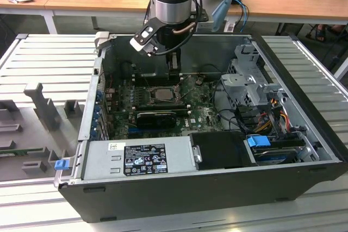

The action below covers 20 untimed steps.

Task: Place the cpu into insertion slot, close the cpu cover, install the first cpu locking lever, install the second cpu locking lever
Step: 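Close the cpu cover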

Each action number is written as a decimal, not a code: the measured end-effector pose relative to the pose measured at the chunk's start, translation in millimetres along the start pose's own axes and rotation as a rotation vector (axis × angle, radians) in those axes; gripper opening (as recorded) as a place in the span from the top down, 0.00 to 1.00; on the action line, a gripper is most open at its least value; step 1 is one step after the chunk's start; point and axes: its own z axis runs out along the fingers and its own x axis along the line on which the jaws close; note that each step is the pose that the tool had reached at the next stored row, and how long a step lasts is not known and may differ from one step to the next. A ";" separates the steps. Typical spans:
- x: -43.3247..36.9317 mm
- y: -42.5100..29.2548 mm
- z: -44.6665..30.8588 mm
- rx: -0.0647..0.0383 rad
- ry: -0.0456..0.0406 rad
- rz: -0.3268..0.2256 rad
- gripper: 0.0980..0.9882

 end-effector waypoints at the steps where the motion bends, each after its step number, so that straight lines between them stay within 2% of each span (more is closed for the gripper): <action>1: 0.1 0.4 -1.2 0.000 0.0000 0.000 0.99; 7: 0.4 6.4 -3.7 0.000 0.0000 0.000 0.99; 12: 0.7 7.3 -11.2 0.000 0.0000 0.000 0.99; 17: 1.1 11.4 -14.3 0.000 0.0000 0.000 0.99; 20: 1.3 12.7 -19.6 0.000 0.0000 0.000 0.99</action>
